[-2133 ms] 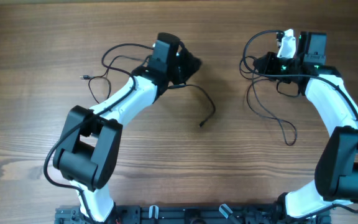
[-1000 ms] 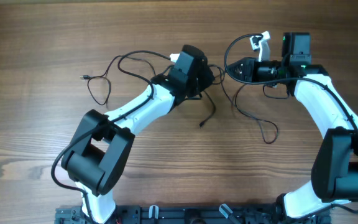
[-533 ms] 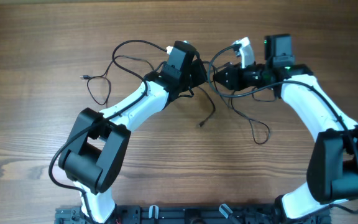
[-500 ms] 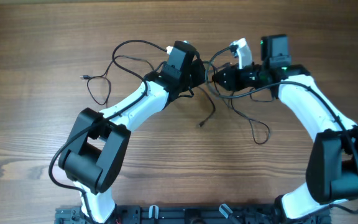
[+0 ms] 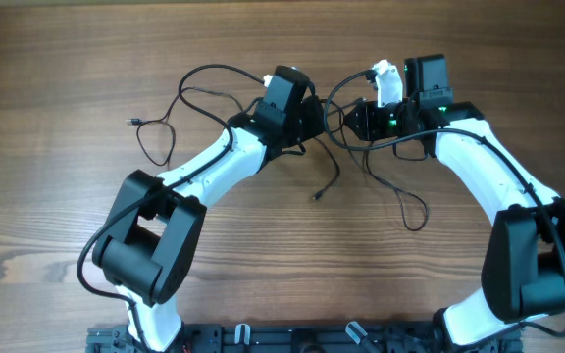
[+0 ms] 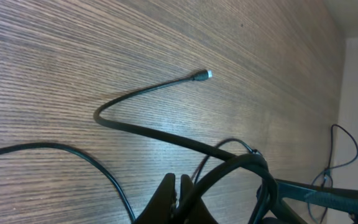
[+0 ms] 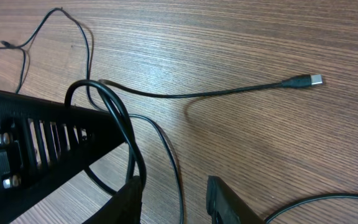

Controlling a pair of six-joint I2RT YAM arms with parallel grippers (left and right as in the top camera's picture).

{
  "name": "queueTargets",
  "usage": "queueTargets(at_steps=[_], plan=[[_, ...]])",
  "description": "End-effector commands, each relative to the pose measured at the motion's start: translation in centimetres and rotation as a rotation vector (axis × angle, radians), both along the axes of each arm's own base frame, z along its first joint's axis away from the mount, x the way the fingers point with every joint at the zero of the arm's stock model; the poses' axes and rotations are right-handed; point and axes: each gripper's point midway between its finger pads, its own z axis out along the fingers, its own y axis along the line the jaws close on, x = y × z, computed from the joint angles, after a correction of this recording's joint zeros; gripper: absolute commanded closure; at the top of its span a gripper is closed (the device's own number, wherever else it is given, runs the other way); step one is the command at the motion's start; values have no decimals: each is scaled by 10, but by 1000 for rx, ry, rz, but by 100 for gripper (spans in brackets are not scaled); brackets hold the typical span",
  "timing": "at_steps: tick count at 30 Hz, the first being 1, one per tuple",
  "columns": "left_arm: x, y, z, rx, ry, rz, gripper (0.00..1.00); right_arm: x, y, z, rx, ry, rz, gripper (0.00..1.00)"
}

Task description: Untangle cables

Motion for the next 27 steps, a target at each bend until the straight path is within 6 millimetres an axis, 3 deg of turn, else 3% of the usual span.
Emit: queueTargets(at_steps=[1,6,8,14,18,23,27], plan=[[-4,-4,-4,-11,9,-35,96,3,2,4,8,-8,-3,64],[-8,-15,3,-65,8,-81,96,5,-1,3,-10,-12,-16,64],[-11,-23,10,-109,6,-121,96,10,-12,-3,-62,-5,-82,63],[-13,-29,15,-143,3,-153,96,7,-10,-23,-52,56,-88,66],[-10,-26,14,-120,-17,-148,96,5,13,3,119,27,6,64],[-13,-24,10,-19,-131,-291,96,9,0,25,119,-79,72,59],[-16,-30,14,-48,-141,-323,96,-5,14,31,126,-184,288,61]])
